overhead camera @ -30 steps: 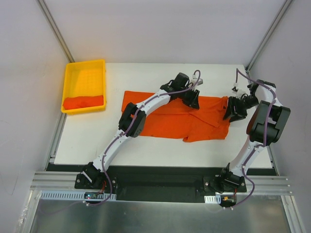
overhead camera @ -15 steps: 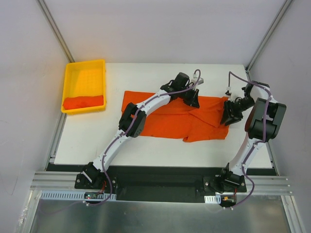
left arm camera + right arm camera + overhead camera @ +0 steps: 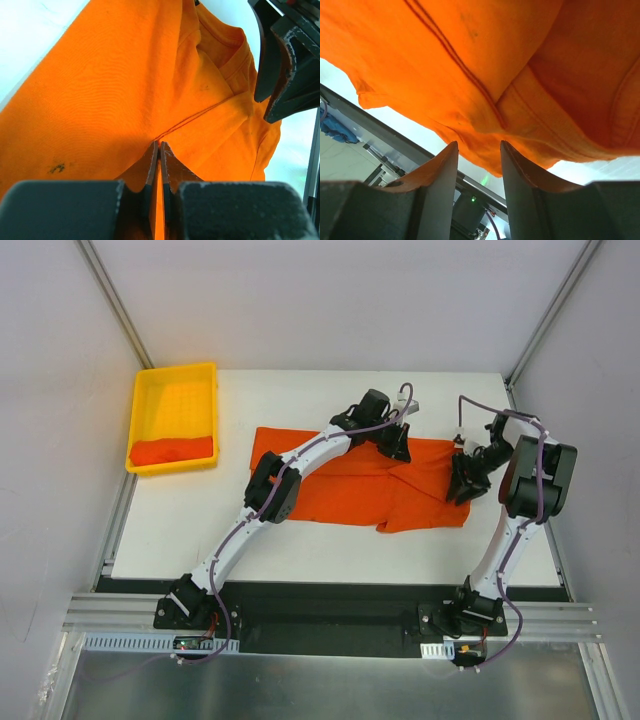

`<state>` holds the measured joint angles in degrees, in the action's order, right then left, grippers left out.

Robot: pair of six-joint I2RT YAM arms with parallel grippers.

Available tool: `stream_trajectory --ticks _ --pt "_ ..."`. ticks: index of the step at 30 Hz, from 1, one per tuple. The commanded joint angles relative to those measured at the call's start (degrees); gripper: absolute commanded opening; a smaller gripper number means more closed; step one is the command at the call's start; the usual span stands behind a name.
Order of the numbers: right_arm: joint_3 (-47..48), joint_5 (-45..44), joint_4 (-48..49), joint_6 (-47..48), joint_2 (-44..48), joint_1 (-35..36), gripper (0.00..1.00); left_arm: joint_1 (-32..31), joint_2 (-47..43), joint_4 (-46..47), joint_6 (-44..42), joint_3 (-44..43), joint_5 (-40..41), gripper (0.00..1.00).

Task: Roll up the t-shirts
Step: Move the T-shirt to the center of the board.

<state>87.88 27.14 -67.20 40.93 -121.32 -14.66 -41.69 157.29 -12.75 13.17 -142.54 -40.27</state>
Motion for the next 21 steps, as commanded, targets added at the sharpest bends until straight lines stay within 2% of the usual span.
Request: stream_trajectory --ticks 1,12,21 --pt "3.18 -0.51 -1.44 -1.02 -0.58 0.5 0.42 -0.41 -0.06 0.98 0.28 -1.86 -1.65 0.0" --pt "4.23 -1.12 -0.83 -2.78 -1.64 2.7 0.37 -0.32 -0.23 0.89 1.33 -1.34 -2.09 0.0" --pt "3.88 -6.65 0.31 -5.86 -0.68 4.28 0.33 -0.32 -0.15 0.89 1.51 -1.16 -2.18 0.0"
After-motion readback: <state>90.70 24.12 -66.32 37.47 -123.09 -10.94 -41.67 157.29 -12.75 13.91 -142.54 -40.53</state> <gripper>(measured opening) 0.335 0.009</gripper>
